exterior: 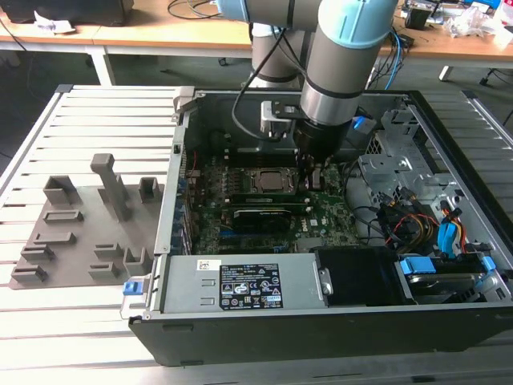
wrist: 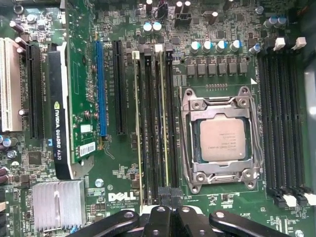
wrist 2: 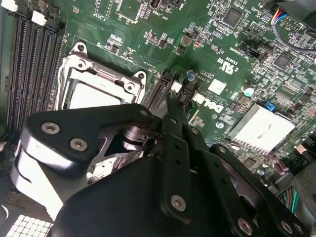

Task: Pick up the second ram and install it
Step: 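Press down the second ram until it locks into place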

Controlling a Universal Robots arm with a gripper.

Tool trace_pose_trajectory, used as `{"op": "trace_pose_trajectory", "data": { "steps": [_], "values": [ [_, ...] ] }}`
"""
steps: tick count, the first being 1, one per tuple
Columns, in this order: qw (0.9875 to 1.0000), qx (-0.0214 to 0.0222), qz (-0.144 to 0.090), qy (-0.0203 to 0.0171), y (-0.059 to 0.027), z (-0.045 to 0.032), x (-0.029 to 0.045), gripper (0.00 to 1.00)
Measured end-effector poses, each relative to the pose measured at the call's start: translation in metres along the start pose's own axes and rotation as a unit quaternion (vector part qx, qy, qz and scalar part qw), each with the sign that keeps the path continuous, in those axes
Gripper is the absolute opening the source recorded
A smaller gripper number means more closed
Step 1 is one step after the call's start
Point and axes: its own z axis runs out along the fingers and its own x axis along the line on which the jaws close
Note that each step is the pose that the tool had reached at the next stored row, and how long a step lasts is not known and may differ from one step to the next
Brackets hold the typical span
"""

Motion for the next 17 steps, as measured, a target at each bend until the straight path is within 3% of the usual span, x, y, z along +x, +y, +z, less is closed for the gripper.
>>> {"op": "trace_pose_trajectory", "data": {
  "steps": [2,5,8,9,12,14,17],
  "values": [
    [1.0000,0.0000,0.000,-0.0002,0.0000,0.0002,0.0001,0.11],
    [1.0000,0.0007,0.000,-0.0004,0.0009,-0.0085,-0.0001,0.11],
    [1.0000,0.0025,0.000,-0.0050,0.0123,-0.0088,0.0006,0.11],
    [1.0000,0.0032,0.000,-0.0062,0.0190,-0.0085,0.0010,0.11],
    [1.0000,0.0048,0.000,-0.0068,0.0532,-0.0074,0.0033,0.11],
    [1.0000,0.0054,0.000,-0.0069,0.0655,-0.0069,0.0041,0.11],
    [0.9999,0.0080,0.000,-0.0072,0.1029,-0.0049,0.0065,0.11]
  ]
}}
